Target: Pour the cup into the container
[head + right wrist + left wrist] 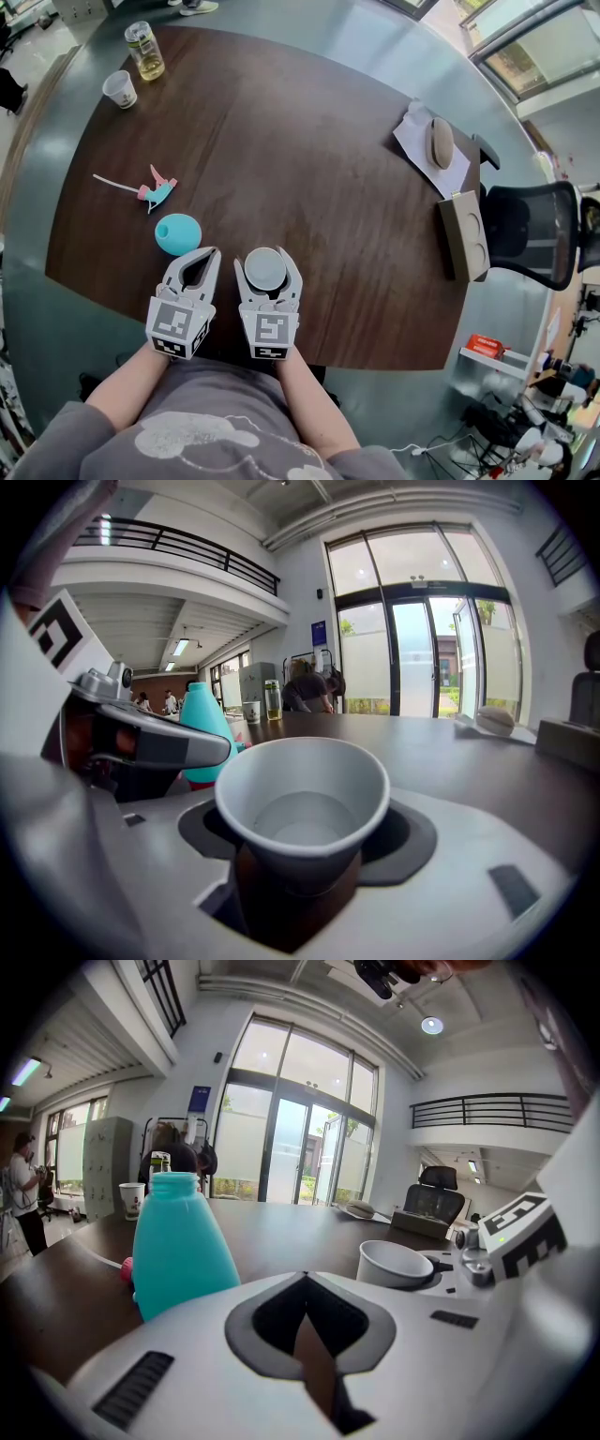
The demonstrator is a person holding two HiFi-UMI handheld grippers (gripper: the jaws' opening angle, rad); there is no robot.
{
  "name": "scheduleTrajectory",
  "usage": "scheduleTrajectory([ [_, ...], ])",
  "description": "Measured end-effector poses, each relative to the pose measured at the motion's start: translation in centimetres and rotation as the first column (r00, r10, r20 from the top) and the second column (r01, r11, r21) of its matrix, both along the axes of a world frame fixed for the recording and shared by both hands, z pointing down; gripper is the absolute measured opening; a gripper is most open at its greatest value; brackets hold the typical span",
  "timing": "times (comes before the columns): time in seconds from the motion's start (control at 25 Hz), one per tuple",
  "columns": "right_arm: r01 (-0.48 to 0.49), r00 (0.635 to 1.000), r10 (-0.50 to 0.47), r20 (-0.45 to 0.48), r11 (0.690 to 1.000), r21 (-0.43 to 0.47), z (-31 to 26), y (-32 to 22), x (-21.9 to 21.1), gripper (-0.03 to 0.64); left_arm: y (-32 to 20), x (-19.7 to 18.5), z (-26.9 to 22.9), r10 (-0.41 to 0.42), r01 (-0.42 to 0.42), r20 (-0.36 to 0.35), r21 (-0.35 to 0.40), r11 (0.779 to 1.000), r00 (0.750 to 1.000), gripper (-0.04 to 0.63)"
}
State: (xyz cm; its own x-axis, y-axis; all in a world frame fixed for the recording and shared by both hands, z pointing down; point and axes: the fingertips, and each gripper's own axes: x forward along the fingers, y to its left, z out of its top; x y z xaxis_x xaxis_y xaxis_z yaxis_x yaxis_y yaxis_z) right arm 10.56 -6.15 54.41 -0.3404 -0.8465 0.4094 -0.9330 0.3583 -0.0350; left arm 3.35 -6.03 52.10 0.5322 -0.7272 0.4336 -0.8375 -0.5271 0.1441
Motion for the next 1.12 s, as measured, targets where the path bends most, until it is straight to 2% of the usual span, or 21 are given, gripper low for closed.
scheduleTrajectory([
  [0.32, 0.003, 1.0, -0.003, -0.002, 1.0, 0.001, 0.0, 0.0, 0.0, 0.302, 0.0, -0.1, -0.2, -0.004, 0.004, -0.001, 0.006, 1.0, 1.0, 0.008],
  [0.56, 0.012, 1.0, -0.012, 0.006, 1.0, 0.013, -1.2, 0.4, 0.0, 0.302, -0.3, 0.3, -1.7, -0.021, 0.021, -0.044, 0.011, 1.0, 0.999, 0.008],
  [0.76, 0.011, 0.998, -0.012, 0.059, 1.0, 0.017, -3.4, 0.5, 0.6, 0.302, -0.8, 1.1, -3.9, -0.013, 0.017, -0.073, 0.055, 0.998, 0.997, 0.008],
  [1.12, -0.017, 0.996, 0.012, 0.09, 0.998, 0.058, -8.3, -0.3, 2.5, 0.302, -1.2, 2.2, -8.0, 0.006, 0.01, -0.111, 0.142, 0.99, 0.994, 0.008],
])
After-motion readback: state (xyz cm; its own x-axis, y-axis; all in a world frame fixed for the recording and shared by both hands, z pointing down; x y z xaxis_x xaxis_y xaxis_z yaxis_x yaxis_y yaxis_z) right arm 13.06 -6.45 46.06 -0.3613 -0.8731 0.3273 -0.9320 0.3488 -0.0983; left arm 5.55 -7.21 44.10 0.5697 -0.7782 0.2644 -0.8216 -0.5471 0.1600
